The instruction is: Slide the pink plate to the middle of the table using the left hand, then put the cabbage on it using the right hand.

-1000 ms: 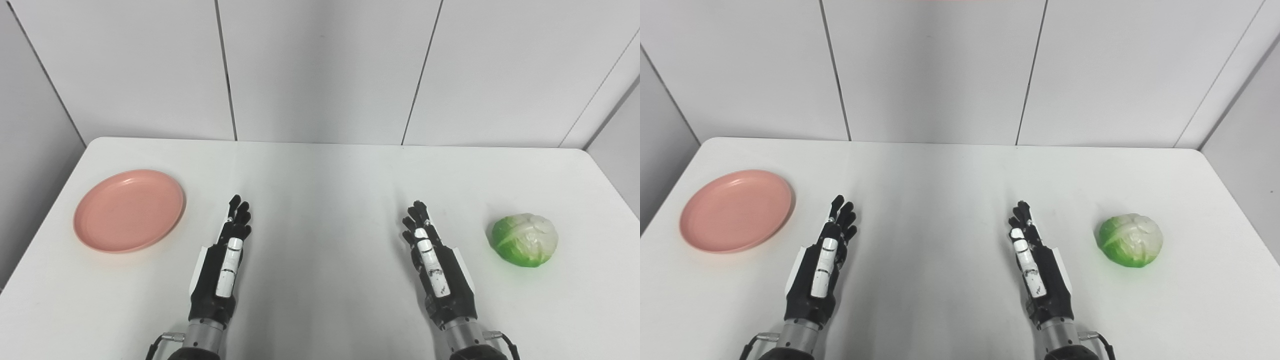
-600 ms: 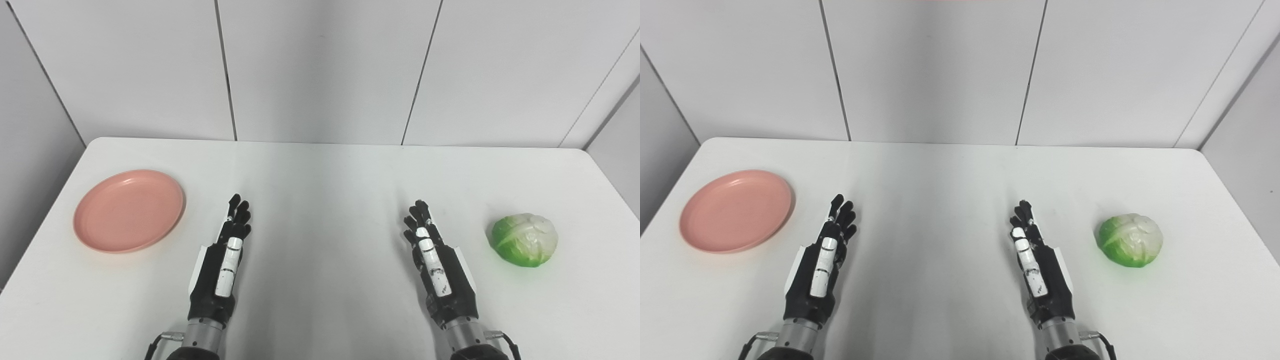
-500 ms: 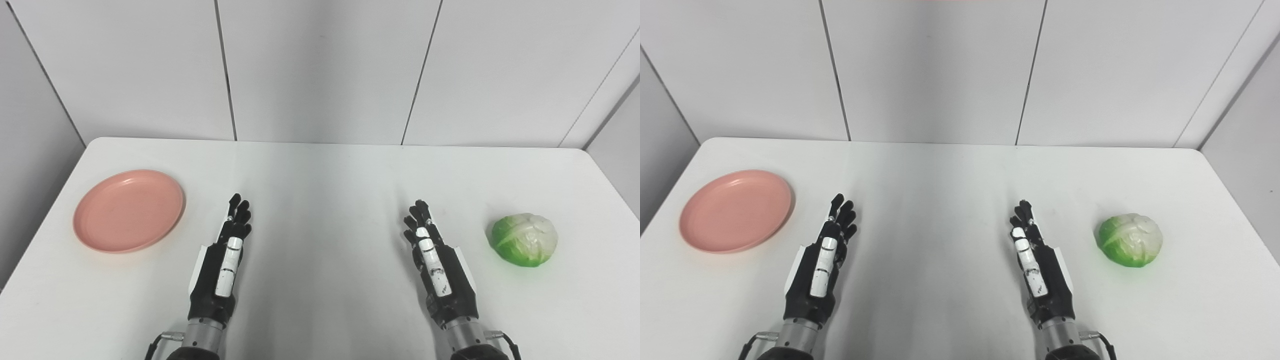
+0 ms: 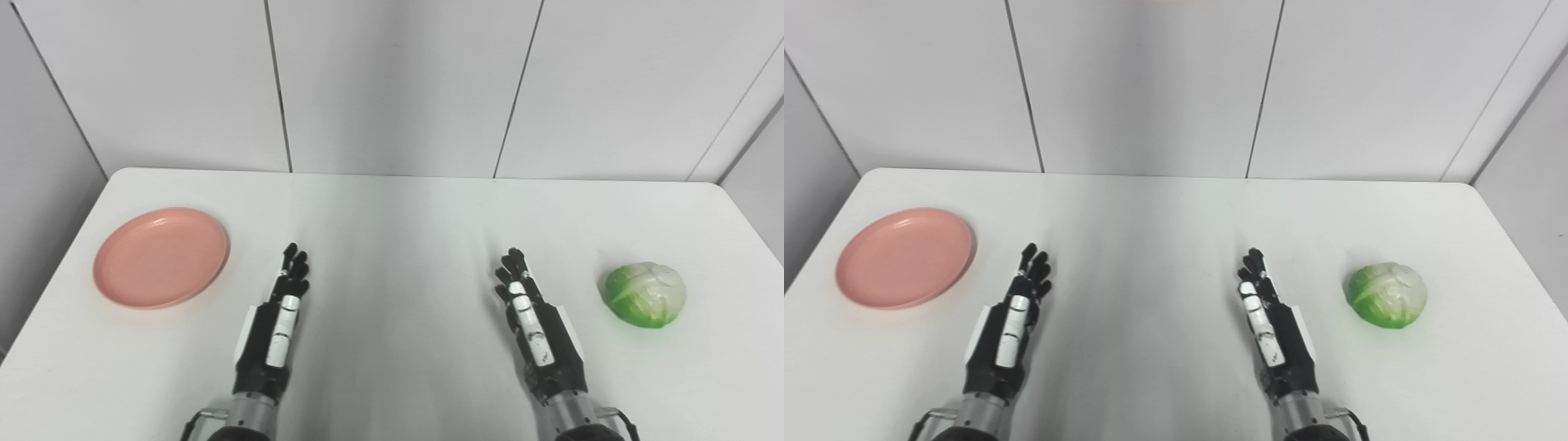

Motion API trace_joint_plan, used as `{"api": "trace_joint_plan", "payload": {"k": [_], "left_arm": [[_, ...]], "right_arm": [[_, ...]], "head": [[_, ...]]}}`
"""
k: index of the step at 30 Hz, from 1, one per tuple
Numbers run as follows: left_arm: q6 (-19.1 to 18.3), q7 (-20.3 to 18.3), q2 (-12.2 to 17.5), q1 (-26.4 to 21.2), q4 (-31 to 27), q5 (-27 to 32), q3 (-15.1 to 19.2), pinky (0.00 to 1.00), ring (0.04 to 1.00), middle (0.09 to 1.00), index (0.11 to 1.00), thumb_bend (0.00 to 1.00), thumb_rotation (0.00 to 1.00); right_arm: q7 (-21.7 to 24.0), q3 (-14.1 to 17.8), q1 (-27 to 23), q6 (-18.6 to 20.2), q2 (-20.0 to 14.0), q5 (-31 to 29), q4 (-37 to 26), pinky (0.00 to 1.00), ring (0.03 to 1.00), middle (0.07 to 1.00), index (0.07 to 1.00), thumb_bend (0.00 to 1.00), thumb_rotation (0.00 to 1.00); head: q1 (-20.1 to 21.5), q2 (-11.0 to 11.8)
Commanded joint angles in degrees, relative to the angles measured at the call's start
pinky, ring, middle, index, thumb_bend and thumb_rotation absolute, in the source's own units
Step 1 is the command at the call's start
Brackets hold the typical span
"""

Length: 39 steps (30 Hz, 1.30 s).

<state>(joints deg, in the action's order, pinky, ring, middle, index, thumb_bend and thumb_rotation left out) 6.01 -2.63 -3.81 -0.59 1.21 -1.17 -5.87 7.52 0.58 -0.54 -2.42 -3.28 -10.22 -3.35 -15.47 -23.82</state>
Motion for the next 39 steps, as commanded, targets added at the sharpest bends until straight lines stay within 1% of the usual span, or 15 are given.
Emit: {"api": "trace_joint_plan", "payload": {"k": [1, 2, 3, 4, 5, 6, 8, 10, 16, 19, 25, 28, 29, 35, 39], "left_arm": [[2.0, 1.3, -1.4, -2.6, -0.3, -1.0, -0.1, 1.0, 1.0, 1.0, 1.0, 0.63, 0.95], [4.1, 2.1, -2.0, -3.7, 0.9, -0.6, 0.6, 1.0, 1.0, 1.0, 1.0, 0.63, 0.95], [5.7, 2.7, -2.3, -4.5, 1.9, -0.3, 1.0, 1.0, 1.0, 1.0, 1.0, 0.6, 0.92], [8.0, 3.4, -2.6, -5.6, 3.6, -0.2, 1.6, 1.0, 1.0, 1.0, 1.0, 0.58, 0.9], [8.4, 4.3, -2.7, -6.5, 4.4, -0.6, 2.1, 1.0, 1.0, 1.0, 1.0, 0.64, 0.9], [8.0, 5.8, -2.4, -7.9, 4.9, -1.7, 3.2, 1.0, 1.0, 1.0, 1.0, 0.7, 0.92], [8.3, 8.1, -2.0, -10.2, 6.0, -2.7, 5.3, 1.0, 1.0, 1.0, 1.0, 0.72, 0.92], [9.7, 9.8, -1.6, -12.3, 6.9, -2.1, 7.7, 1.0, 1.0, 1.0, 1.0, 0.74, 0.92], [12.6, 11.1, 0.4, -16.8, 7.0, 3.5, 14.1, 1.0, 1.0, 1.0, 1.0, 0.66, 0.91], [12.4, 12.0, 2.1, -17.8, 5.4, 4.3, 16.5, 1.0, 1.0, 1.0, 1.0, 0.65, 0.9], [8.5, 13.0, 6.4, -18.4, 3.3, 6.1, 20.7, 1.0, 0.997, 0.984, 0.976, 0.7, 0.95], [6.4, 14.0, 8.2, -18.6, 2.6, 6.4, 22.8, 1.0, 0.97, 0.954, 0.943, 0.69, 0.94], [5.5, 14.0, 8.9, -18.6, 2.3, 6.5, 23.3, 1.0, 0.956, 0.928, 0.923, 0.7, 0.95], [3.2, 15.9, 14.2, -20.0, 7.2, 5.4, 26.4, 0.95, 0.862, 0.845, 0.844, 0.7, 0.97], [-0.4, 17.4, 17.2, -20.1, 9.0, 3.9, 27.3, 0.96, 0.859, 0.832, 0.828, 0.71, 0.98]], "right_arm": [[0.4, 1.3, -1.2, -3.3, -0.7, -1.0, -0.1, 1.0, 1.0, 1.0, 1.0, 0.61, 0.86], [0.3, 2.1, -1.2, -3.1, -0.9, -1.7, 0.1, 1.0, 1.0, 1.0, 1.0, 0.61, 0.86], [0.3, 2.6, -1.3, -2.9, -1.1, -2.3, 0.3, 1.0, 1.0, 1.0, 1.0, 0.58, 0.87], [0.7, 3.1, -1.6, -3.2, -1.4, -3.1, 1.0, 1.0, 1.0, 1.0, 1.0, 0.56, 0.88], [1.0, 3.4, -1.7, -3.4, -1.5, -3.6, 1.5, 1.0, 1.0, 1.0, 1.0, 0.57, 0.89], [1.3, 3.8, -2.0, -4.5, -1.6, -3.7, 2.7, 1.0, 1.0, 1.0, 1.0, 0.58, 0.87], [1.7, 4.1, -2.5, -6.3, -2.0, -3.6, 4.5, 1.0, 1.0, 1.0, 1.0, 0.58, 0.86], [1.6, 4.3, -2.9, -7.1, -2.3, -3.3, 5.8, 1.0, 1.0, 1.0, 1.0, 0.61, 0.84], [1.9, 4.8, -3.9, -9.0, -2.8, -3.5, 9.2, 1.0, 0.977, 0.991, 1.0, 0.61, 0.84], [2.1, 4.7, -4.1, -9.1, -3.1, -3.3, 9.6, 1.0, 0.975, 0.99, 1.0, 0.62, 0.85], [2.8, 4.5, -3.8, -8.8, -3.4, -3.8, 9.0, 1.0, 0.988, 0.997, 1.0, 0.62, 0.85], [3.2, 4.5, -3.6, -8.4, -3.4, -4.3, 8.1, 1.0, 0.992, 0.997, 1.0, 0.61, 0.85], [3.4, 4.6, -3.5, -8.4, -3.4, -4.7, 8.1, 1.0, 0.993, 0.996, 1.0, 0.6, 0.82], [5.2, 4.4, -3.3, -9.7, -4.0, -5.6, 7.9, 1.0, 1.0, 1.0, 1.0, 0.63, 0.78], [5.7, 4.2, -2.8, -9.6, -4.1, -5.6, 7.1, 1.0, 1.0, 1.0, 1.0, 0.7, 0.74]], "head": [[-3.3, 1.5], [-6.5, 3.0], [-7.0, 3.2], [-9.7, 4.6], [-9.7, 4.6], [-11.9, 6.1], [-14.1, 8.1], [-15.5, 9.4], [-16.8, 11.4], [-16.8, 11.3], [-16.6, 10.9], [-15.8, 9.7], [-15.8, 9.7], [-16.3, 7.2], [-16.1, 5.6]]}}
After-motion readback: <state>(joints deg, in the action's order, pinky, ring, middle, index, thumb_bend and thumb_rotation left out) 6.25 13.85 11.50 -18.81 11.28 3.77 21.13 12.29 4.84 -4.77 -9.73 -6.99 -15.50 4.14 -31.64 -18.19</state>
